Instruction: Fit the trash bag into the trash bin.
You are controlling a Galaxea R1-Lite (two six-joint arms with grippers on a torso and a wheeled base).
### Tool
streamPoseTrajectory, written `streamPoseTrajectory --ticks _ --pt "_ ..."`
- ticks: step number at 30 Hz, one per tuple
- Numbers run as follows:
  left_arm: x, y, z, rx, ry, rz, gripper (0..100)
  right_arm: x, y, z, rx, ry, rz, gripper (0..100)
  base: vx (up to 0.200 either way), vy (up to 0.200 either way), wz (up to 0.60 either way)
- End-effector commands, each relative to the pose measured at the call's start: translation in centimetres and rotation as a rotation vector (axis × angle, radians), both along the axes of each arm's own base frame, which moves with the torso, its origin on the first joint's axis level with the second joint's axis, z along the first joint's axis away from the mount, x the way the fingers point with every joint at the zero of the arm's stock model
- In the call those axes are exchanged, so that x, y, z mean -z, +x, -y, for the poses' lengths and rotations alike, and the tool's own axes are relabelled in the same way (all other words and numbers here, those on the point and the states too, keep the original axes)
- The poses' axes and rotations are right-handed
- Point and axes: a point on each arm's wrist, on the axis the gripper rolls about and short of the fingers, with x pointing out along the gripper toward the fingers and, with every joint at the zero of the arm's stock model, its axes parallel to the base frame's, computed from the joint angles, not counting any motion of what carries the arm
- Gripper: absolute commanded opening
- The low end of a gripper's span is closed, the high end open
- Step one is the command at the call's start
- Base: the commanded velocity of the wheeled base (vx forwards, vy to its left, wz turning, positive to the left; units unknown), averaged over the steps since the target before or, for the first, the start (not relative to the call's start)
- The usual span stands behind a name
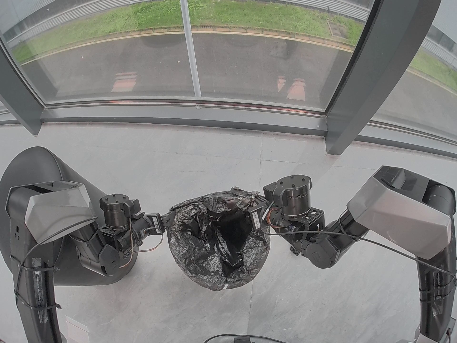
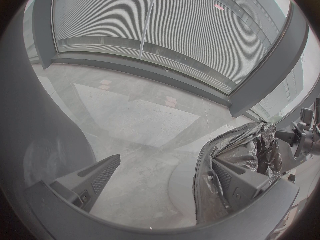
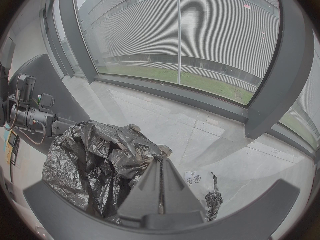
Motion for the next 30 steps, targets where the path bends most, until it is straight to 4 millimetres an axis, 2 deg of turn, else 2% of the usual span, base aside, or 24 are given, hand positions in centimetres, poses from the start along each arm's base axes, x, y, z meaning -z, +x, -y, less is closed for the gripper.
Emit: streamPoseTrajectory --ticks 1,21,22,26,30 --pt "0.7 0.0 0.0 -0.001 0.002 -0.018 100 0.5 0.1 0.0 0.0 -0.001 -0.002 0 0.0 0.0 0.0" --pt "2.2 0.0 0.2 0.005 0.003 -0.039 100 0.7 0.2 0.2 0.009 0.009 -0.004 0 0.0 0.0 0.0" --pt "2.3 0.0 0.2 0.005 0.003 -0.04 100 0.7 0.2 0.2 0.009 0.009 -0.004 100 0.0 0.0 0.0" --pt "2.5 0.0 0.2 0.005 0.004 -0.043 100 0.4 0.4 0.4 0.015 0.016 0.0 100 0.0 0.0 0.0" --pt "1.9 0.0 0.2 0.002 -0.003 -0.029 100 -0.2 0.4 0.4 0.019 0.042 0.024 100 0.0 0.0 0.0"
